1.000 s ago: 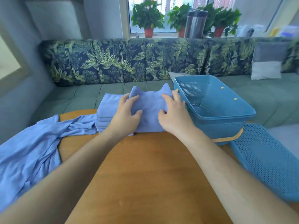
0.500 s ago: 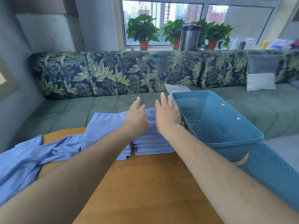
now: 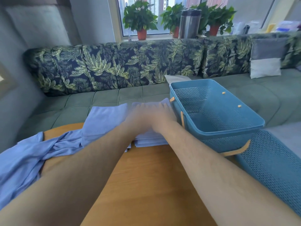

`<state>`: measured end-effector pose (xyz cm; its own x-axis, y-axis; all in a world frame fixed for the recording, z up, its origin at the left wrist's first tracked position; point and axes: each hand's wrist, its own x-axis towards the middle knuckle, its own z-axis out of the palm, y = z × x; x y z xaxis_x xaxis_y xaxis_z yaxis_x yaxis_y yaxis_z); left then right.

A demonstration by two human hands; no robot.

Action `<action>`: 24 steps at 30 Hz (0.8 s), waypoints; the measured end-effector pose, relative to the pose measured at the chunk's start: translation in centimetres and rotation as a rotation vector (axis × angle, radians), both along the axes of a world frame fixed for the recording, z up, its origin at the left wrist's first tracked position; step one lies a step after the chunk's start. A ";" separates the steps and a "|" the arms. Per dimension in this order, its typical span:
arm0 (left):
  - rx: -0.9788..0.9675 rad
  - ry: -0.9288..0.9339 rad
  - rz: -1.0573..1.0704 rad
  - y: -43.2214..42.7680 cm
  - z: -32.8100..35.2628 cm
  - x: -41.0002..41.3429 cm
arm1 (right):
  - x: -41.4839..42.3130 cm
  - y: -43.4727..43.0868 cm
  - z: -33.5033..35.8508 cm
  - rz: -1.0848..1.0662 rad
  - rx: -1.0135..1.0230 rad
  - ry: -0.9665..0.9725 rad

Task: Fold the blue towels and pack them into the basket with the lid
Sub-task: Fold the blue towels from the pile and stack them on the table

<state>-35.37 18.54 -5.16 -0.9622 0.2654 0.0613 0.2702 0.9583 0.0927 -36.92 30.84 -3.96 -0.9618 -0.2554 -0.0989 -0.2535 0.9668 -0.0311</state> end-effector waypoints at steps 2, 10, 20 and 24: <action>0.040 0.043 0.066 0.1 1.7 1.0 | 1.3 0.3 1.1 0.044 -0.038 0.103; 0.196 0.386 0.223 -5.2 3.1 12.4 | 12.0 -3.5 3.8 0.287 -0.224 0.325; 0.138 0.359 0.617 -18.6 -1.9 27.7 | 21.7 -17.8 -0.5 0.529 -0.262 0.161; 0.111 0.288 0.787 -24.3 -4.1 32.6 | 24.7 -23.4 -2.4 0.633 -0.295 0.095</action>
<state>-2.73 -5.72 -9.29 -0.8066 -0.4977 0.3188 -0.4446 0.8663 0.2277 -12.24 7.41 -6.35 -0.6204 -0.7721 0.1373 -0.7792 0.5871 -0.2193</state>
